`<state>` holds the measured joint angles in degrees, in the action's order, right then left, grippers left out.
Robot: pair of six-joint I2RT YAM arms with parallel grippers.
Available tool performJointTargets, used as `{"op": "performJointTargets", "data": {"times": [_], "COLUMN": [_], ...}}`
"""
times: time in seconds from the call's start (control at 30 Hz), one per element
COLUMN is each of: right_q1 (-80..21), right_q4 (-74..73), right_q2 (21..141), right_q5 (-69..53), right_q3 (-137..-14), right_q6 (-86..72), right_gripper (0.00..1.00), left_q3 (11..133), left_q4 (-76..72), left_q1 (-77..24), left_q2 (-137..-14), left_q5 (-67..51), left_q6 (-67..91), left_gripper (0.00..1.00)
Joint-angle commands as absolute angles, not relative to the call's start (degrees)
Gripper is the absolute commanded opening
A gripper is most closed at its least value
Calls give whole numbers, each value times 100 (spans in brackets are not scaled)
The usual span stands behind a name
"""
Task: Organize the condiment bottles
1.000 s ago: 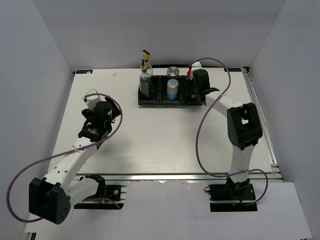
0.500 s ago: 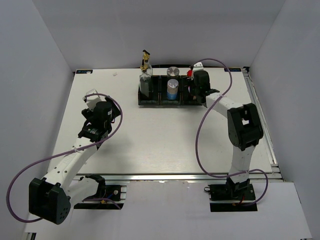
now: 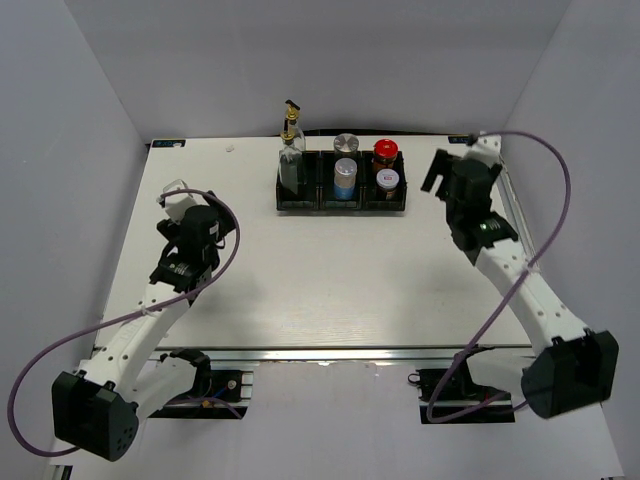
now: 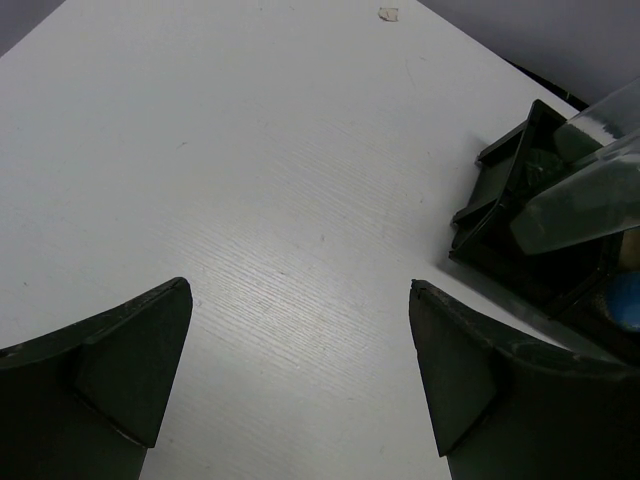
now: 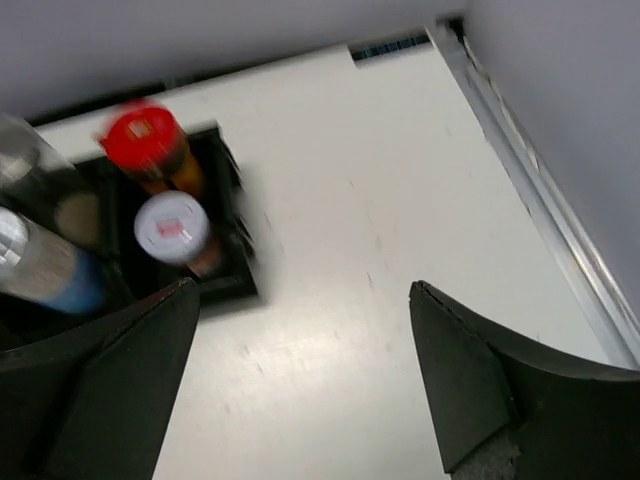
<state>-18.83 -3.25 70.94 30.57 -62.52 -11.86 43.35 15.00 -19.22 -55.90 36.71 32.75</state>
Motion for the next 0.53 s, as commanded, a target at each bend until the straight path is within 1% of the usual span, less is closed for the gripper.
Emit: {"op": "performJointTargets", "data": {"times": [0.0, 0.03, 0.13, 0.27, 0.33, 0.5], "right_q1": [-1828, -1828, -1828, -1819, -1819, -1819], "right_q4": [-853, -844, -660, -904, -976, -388], "right_q2": [6681, 6393, 5970, 5740, 5652, 5345], "right_q5": [3200, 3147, 3050, 3812, 3928, 3612], "right_q3": [-5188, -4759, -4273, -4324, -4342, -3973], "right_q6": [-1967, -2091, -2337, -2724, -2812, -2549], "right_gripper": [89, 89, 89, 89, 89, 90], "left_q3": [4210, 4175, 4113, 4087, 4078, 4105], "left_q4": [1547, 1538, 1433, 1547, 1547, 1564], "left_q1": [-1890, -1890, -1890, -1890, -1890, -1890], "left_q2": [-5344, -5326, -5282, -5291, -5282, -5238], "left_q5": [3692, 3630, 3463, 3480, 3524, 3604], "left_q6": [3401, 3419, 3472, 3542, 3551, 3542], "left_gripper": [98, 98, 98, 98, 98, 98]}}
